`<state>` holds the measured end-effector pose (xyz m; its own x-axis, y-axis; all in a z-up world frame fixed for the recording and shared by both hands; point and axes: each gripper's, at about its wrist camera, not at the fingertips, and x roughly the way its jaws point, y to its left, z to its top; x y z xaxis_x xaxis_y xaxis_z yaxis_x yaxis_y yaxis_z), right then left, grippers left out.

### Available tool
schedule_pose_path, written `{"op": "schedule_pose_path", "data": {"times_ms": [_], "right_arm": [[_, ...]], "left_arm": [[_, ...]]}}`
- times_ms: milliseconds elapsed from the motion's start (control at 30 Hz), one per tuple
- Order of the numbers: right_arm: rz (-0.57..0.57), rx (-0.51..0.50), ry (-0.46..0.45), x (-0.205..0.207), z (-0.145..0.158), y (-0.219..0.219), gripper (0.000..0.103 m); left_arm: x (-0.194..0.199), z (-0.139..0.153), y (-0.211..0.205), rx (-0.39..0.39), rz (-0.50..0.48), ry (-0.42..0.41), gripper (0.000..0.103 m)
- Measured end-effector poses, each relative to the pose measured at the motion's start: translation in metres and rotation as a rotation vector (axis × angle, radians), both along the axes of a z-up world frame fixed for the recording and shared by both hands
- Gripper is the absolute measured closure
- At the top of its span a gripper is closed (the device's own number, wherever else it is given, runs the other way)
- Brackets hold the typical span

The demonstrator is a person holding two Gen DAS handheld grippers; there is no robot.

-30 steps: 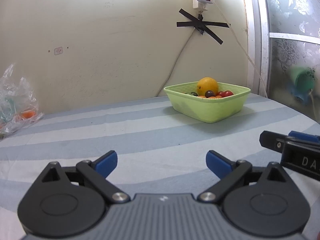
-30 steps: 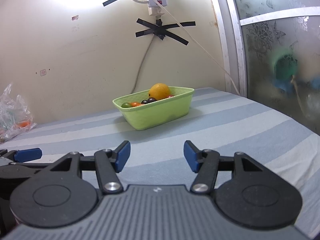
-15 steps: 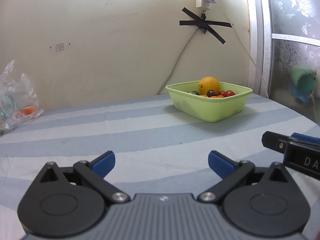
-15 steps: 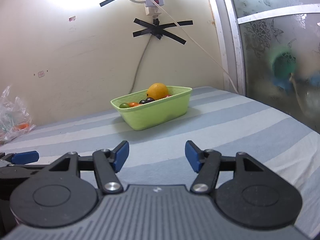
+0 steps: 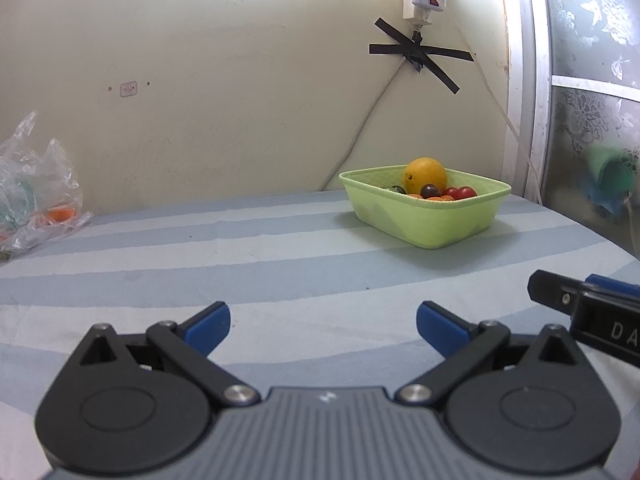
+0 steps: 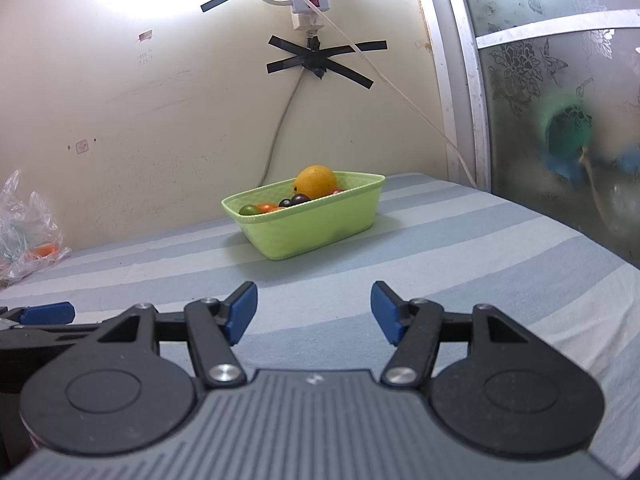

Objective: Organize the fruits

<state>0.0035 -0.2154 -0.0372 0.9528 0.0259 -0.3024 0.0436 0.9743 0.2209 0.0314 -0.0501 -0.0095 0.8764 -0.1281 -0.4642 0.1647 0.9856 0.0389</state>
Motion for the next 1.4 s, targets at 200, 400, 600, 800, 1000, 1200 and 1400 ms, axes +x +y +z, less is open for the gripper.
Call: {"op": "schedule_pose_path", "data": {"times_ms": [200,400,600,800,1000,1200,1400], "right_arm": [[0.000,0.000,0.000,0.000,0.000,0.000,0.038],[0.002,0.001,0.000,0.001,0.000,-0.001,0.037],[0.002,0.000,0.000,0.001,0.000,-0.001,0.037],[0.001,0.000,0.000,0.001,0.000,-0.001,0.036],[0.001,0.000,0.002,0.002,0.000,-0.001,0.036],[-0.029,-0.006,0.022,0.004,0.000,-0.003,0.036],[-0.045,-0.058,0.035,-0.018,0.011,0.003,0.026]], "left_arm": [[0.000,0.000,0.000,-0.004,0.018,0.003,0.000],[-0.001,0.000,-0.002,0.020,0.052,-0.011,0.000],[-0.003,0.001,-0.005,0.054,0.063,-0.031,0.000],[0.000,0.001,-0.002,0.041,0.069,-0.019,0.000],[-0.003,0.000,-0.006,0.068,0.059,-0.028,0.000],[-0.003,0.005,-0.007,0.117,0.090,-0.010,0.000],[-0.018,0.024,0.007,0.010,0.049,0.038,0.000]]}}
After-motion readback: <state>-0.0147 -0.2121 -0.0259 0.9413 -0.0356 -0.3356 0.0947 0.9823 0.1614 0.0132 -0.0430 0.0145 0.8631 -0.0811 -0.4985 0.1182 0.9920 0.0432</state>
